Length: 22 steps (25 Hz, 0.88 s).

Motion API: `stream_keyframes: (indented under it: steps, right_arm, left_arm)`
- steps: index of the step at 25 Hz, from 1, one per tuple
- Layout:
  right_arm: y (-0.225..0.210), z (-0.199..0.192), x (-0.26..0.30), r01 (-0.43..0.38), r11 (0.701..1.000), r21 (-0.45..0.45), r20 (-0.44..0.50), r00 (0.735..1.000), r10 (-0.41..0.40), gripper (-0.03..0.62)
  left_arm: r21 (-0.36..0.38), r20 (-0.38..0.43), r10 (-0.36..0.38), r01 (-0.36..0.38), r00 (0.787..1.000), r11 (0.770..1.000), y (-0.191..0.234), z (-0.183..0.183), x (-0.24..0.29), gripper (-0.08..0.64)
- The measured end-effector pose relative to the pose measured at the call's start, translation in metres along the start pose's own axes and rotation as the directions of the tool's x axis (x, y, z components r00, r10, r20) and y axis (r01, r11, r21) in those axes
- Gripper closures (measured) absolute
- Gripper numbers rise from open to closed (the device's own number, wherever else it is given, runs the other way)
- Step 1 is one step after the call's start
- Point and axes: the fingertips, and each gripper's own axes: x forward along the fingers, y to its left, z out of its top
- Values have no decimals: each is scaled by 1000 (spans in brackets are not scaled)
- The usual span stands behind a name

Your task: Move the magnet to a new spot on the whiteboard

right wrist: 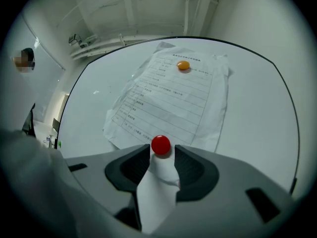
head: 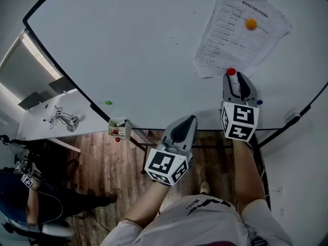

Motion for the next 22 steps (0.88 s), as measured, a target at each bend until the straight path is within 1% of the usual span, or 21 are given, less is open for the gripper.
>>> stream_keyframes:
  steps: [5, 10, 14, 17, 19, 22]
  right_arm:
    - [1, -7, -21, -33, 999, 28, -15, 999, 33, 446]
    - [14, -14, -49, -111, 991, 80, -11, 994, 113, 446]
    - [35, -19, -75, -185, 975, 120, -6, 982, 187, 450]
    - [57, -24, -97, -240, 960, 145, -9, 970, 244, 473]
    - [75, -27, -112, -281, 947, 158, -10, 958, 286, 506]
    - [100, -31, -135, -337, 926, 170, -2, 940, 342, 540]
  left_arm:
    - [-1, -1, 0, 0, 1000, 1000, -7, -2, -3, 549]
    - [-4, -10, 7, -7, 1000, 1000, -14, -6, -12, 549]
    - [-4, -17, 9, -9, 1000, 1000, -21, -8, -25, 549]
    - [-6, -21, 12, -12, 1000, 1000, -25, -9, -40, 549]
    - [-10, -23, 17, -17, 1000, 1000, -26, -9, -51, 549]
    - [-17, -26, 23, -23, 999, 1000, -27, -10, -68, 549]
